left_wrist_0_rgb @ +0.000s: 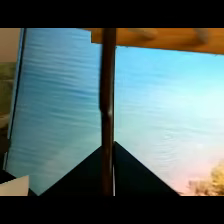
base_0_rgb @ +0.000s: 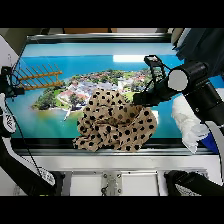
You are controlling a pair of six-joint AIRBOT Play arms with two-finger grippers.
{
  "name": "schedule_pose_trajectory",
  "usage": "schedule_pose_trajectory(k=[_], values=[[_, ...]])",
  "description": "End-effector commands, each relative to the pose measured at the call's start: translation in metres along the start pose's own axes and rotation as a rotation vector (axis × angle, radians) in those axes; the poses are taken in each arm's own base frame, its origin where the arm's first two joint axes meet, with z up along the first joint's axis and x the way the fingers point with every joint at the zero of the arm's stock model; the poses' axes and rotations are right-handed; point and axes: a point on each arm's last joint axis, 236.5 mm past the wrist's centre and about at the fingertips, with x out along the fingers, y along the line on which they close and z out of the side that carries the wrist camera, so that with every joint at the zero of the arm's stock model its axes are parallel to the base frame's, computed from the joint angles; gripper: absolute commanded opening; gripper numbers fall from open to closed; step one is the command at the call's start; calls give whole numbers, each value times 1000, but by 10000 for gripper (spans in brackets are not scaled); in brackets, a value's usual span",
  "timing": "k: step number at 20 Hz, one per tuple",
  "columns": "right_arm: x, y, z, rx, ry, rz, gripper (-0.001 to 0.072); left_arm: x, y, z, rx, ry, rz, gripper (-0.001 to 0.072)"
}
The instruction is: Fold the clothes and pants, and hang the long-sleeved shirts on hangers.
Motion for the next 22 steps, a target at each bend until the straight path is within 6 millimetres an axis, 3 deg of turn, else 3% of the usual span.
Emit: schedule_pose_trajectory(k=[1,4,7,14,18,22], values=[[0,0,0,0,1,0,8,-53,12,22,-40,-77,-5,11],[0,0,0,0,1,0,8,-108,11,44,-55,-166,-22,12],[0,0,0,0,1,0,8,-171,-14,60,-66,-246,-105,12],[0,0,0,0,1,0,8,-312,-80,50,58,-341,-211,13],[0,0,0,0,1,0,8,-396,-143,40,159,-464,-405,12],[0,0,0,0,1,0,8,-472,-227,-10,467,-511,-824,12]])
